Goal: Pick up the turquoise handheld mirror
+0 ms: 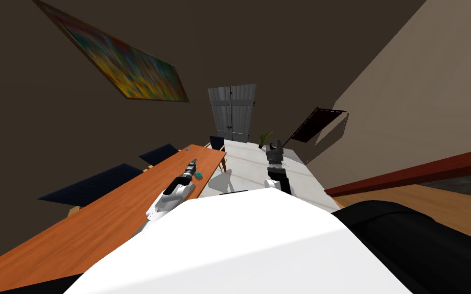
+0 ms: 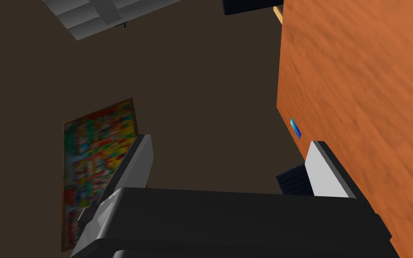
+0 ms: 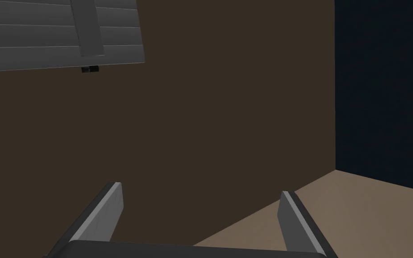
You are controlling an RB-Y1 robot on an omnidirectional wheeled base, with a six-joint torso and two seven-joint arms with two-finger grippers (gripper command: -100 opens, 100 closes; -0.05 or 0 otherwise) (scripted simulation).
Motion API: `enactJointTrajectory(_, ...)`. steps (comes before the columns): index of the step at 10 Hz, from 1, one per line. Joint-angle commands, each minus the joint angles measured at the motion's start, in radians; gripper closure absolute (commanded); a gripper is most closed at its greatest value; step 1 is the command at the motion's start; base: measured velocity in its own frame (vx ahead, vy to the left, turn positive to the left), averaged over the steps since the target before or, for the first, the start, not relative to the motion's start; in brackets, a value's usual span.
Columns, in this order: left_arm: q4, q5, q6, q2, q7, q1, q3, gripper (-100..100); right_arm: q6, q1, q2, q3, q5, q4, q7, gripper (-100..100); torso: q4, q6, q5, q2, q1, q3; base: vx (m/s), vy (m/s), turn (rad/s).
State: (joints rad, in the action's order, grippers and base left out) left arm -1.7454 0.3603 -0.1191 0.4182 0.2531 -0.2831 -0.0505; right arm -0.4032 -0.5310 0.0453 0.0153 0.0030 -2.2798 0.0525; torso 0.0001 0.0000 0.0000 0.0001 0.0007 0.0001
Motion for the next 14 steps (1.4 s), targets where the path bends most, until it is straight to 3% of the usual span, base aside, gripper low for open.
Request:
enactJointTrajectory(1,0.050,0.018,-0.034,0.015,0.018,0.009,-0.004,-100,0.000,0.000,0.000,0.000,0.000,0.000,0.000,0,0.000,0.000,0.000,0.000,0.000,0.000,-0.005,0.008,-0.084)
enactJointTrajectory(2,0.058,0.018,-0.034,0.015,0.018,0.009,-0.004,-100,0.000,0.000,0.000,0.000,0.000,0.000,0.000,0,0.000,-0.001,0.000,0.000,0.000,0.000,-0.003,0.006,0.004)
enactJointTrajectory(3,0.091,0.053,-0.085,0.043,0.052,0.034,-0.015,-100,0.000,0.000,0.000,0.000,0.000,0.000,0.000,0,0.000,-0.001,0.000,0.000,0.000,0.000,-0.005,0.003,-0.130)
enactJointTrajectory(5,0.126,0.053,-0.087,0.043,0.052,0.034,-0.015,-100,0.000,0.000,0.000,0.000,0.000,0.000,0.000,0,0.000,0.000,0.000,0.000,0.000,0.000,-0.002,0.004,-0.042)
enactJointTrajectory(6,0.167,0.088,-0.136,0.070,0.087,0.060,-0.026,-100,0.000,0.000,0.000,0.000,0.000,0.000,0.000,0,0.000,-0.001,0.000,0.000,0.000,0.000,-0.002,0.005,-0.134)
enactJointTrajectory(9,0.263,0.124,-0.196,0.096,0.123,0.086,-0.038,-100,0.000,0.000,0.000,0.000,0.000,0.000,0.000,0,0.000,0.000,0.000,0.000,0.000,0.000,-0.005,0.012,-0.107)
enactJointTrajectory(10,0.303,0.160,-0.231,0.121,0.160,0.112,-0.049,-100,0.000,0.000,0.000,0.000,0.000,0.000,0.000,0,0.000,-0.001,0.000,0.000,0.001,0.000,-0.001,0.014,-0.158)
enactJointTrajectory(11,0.338,0.160,-0.250,0.121,0.160,0.112,-0.049,-100,0.000,0.000,0.000,0.000,0.000,0.000,0.000,0,0.000,0.000,0.000,0.000,0.001,0.000,-0.001,0.016,-0.089)
enactJointTrajectory(12,0.369,0.196,-0.286,0.145,0.198,0.137,-0.061,-100,0.000,0.000,0.000,0.000,0.000,0.000,0.000,0,0.000,-0.001,0.000,0.000,0.001,0.000,0.001,0.018,-0.136)
enactJointTrajectory(14,0.409,0.196,-0.304,0.145,0.198,0.137,-0.061,-100,0.000,0.000,0.000,0.000,0.000,0.000,0.000,0,0.000,-0.001,0.000,0.000,0.001,0.000,-0.003,0.016,-0.043)
